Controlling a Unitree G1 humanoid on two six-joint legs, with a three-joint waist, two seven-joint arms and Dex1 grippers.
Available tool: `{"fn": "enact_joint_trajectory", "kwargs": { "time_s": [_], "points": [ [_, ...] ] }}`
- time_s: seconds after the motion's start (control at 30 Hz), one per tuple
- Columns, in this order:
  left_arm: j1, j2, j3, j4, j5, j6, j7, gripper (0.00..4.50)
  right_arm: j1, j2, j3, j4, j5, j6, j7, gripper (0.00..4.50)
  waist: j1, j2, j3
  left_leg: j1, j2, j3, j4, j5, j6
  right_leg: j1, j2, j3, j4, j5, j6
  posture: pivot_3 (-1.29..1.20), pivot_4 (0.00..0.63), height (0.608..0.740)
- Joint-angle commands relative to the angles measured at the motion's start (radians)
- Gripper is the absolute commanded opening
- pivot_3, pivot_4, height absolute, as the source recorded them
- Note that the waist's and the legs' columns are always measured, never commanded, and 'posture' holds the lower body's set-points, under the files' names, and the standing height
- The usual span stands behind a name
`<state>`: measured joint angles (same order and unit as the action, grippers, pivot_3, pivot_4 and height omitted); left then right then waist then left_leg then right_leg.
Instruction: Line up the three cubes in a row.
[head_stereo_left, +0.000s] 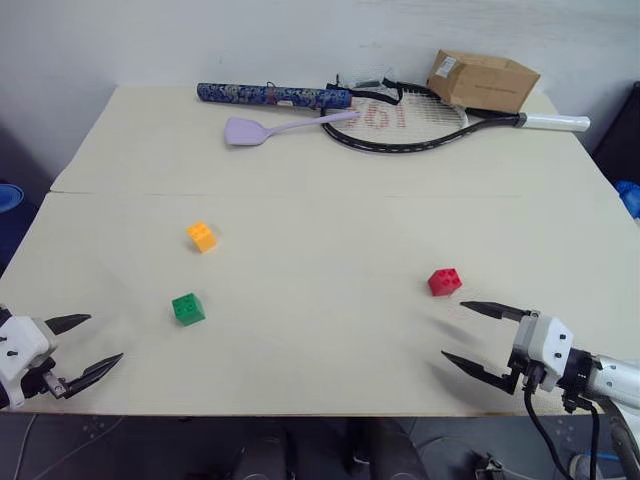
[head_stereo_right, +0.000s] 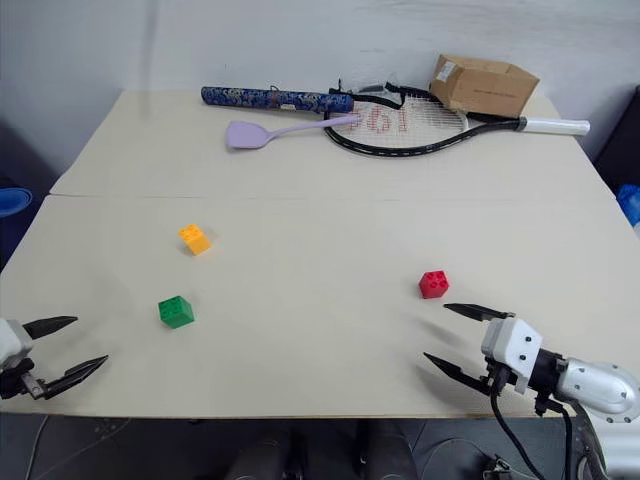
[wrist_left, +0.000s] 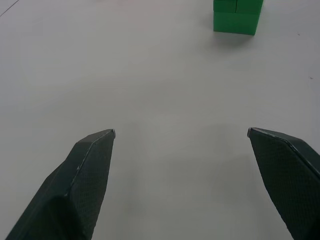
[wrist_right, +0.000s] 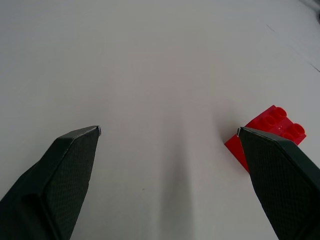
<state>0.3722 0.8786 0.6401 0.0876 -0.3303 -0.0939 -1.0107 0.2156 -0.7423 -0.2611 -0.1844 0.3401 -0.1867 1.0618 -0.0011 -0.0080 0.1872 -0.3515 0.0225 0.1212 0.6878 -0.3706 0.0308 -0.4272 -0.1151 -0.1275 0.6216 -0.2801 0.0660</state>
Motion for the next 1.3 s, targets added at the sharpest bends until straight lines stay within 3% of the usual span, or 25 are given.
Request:
{"fn": "enact_joint_trajectory", "kwargs": {
  "time_s": [0.03,0.17,0.3,0.47,0.6,0.73,0.9,1.03,1.23,1.3],
  "points": [
    [0.014,0.0,0.038,-0.042,-0.047,0.032,-0.018,4.47,-0.003,0.019,-0.006,-0.003,0.012,-0.018,-0.021,4.5,0.0,0.0,0.0,0.0,0.0,0.0,0.0,0.0,0.0,0.0,0.0,0.0,0.0,0.0,0.0,0.0,0.15,0.74],
    [-0.013,0.02,0.032,-0.119,-0.166,0.192,-0.062,4.47,0.037,0.049,-0.06,-0.059,0.054,0.041,-0.092,4.5,0.001,0.0,0.0,0.0,0.0,0.0,0.0,0.0,0.0,0.0,0.0,0.0,0.0,0.0,0.0,0.0,0.15,0.74],
    [-0.15,0.041,-0.06,-0.247,-0.238,0.307,-0.055,4.47,0.184,0.116,-0.192,-0.113,0.086,0.081,-0.199,4.5,0.02,0.0,0.0,0.0,0.0,-0.001,0.0,0.0,0.0,0.0,0.0,0.0,0.001,0.0,0.0,0.0,0.15,0.74],
    [-0.269,0.069,-0.2,-0.357,-0.228,0.316,-0.124,4.47,0.347,0.225,-0.259,-0.144,0.069,0.067,-0.282,4.5,0.022,0.0,-0.002,0.001,-0.001,-0.001,0.0,0.0,-0.001,0.002,0.0,0.0,0.001,0.0,0.0,0.0,0.15,0.74],
    [-0.346,0.068,-0.267,-0.357,-0.217,0.304,-0.159,4.47,0.399,0.3,-0.242,-0.174,0.043,0.054,-0.345,4.5,-0.004,0.003,-0.003,0.002,0.0,0.001,-0.001,0.0,-0.002,0.001,0.001,0.001,0.002,-0.001,-0.001,0.0,0.15,0.74],
    [-0.441,0.05,-0.34,-0.33,-0.191,0.281,-0.169,4.47,0.32,0.354,-0.142,-0.32,0.023,0.177,-0.483,4.5,-0.011,0.004,-0.003,0.004,0.0,0.002,-0.001,0.0,-0.005,0.001,0.002,0.002,0.005,-0.002,-0.003,0.0,0.15,0.74],
    [-0.531,0.021,-0.404,-0.311,-0.18,0.287,-0.158,4.47,0.085,0.388,0.05,-0.445,-0.052,0.466,-0.694,4.5,-0.021,0.005,-0.004,0.006,0.0,0.002,-0.002,0.001,-0.006,0.0,0.002,0.004,0.007,-0.003,-0.005,0.0,0.15,0.74],
    [-0.547,0.01,-0.423,-0.316,-0.174,0.289,-0.151,4.47,-0.056,0.426,0.112,-0.413,-0.132,0.594,-0.826,4.5,-0.018,0.005,-0.004,0.0,0.002,0.001,-0.002,0.002,-0.006,-0.003,0.005,0.001,0.008,-0.003,-0.005,0.0,0.15,0.74],
    [-0.525,-0.001,-0.42,-0.343,-0.171,0.292,-0.131,4.47,-0.147,0.467,0.16,-0.322,-0.189,0.662,-0.902,4.5,-0.019,0.004,-0.004,-0.001,0.001,0.001,-0.002,0.003,-0.005,-0.002,0.005,0.0,0.007,-0.003,-0.005,0.0,0.15,0.74],
    [-0.518,-0.004,-0.417,-0.351,-0.174,0.296,-0.122,4.5,-0.165,0.48,0.166,-0.297,-0.191,0.656,-0.905,4.13,-0.02,0.004,-0.004,-0.001,0.001,0.001,-0.002,0.003,-0.005,-0.002,0.006,0.0,0.007,-0.003,-0.005,0.0,0.15,0.74]
  ]
}}
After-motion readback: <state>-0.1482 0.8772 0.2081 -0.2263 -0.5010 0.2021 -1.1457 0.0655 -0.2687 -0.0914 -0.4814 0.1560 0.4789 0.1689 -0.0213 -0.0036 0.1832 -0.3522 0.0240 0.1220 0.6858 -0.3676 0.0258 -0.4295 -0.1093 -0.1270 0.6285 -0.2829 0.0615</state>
